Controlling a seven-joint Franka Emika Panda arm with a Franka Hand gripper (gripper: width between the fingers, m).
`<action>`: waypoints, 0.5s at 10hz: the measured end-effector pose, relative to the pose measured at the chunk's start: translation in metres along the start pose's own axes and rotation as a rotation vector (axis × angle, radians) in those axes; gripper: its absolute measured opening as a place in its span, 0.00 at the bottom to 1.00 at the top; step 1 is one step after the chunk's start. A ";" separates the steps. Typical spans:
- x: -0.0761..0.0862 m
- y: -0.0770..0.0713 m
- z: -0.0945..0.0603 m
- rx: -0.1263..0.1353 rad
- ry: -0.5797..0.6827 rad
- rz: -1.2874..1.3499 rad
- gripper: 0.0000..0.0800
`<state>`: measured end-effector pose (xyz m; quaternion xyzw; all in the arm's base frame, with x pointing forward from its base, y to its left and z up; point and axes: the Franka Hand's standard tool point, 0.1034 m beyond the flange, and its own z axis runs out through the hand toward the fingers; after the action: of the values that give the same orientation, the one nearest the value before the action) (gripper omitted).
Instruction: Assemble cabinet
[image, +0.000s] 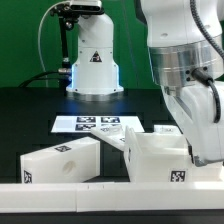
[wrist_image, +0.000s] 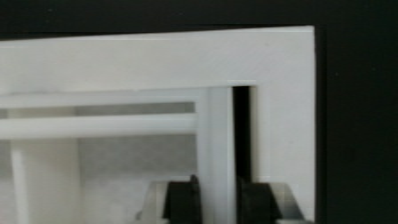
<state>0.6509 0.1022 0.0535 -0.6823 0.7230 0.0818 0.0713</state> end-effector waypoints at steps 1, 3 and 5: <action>0.000 -0.001 0.000 0.004 0.002 -0.001 0.11; 0.000 -0.004 0.000 0.025 0.007 -0.009 0.11; 0.000 -0.005 0.000 0.026 0.006 -0.010 0.17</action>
Offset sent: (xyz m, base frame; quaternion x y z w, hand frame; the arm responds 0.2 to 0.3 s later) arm 0.0000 0.0000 0.0000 0.0000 0.0000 0.0000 1.0000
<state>0.6555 0.1021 0.0538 -0.6851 0.7208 0.0701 0.0784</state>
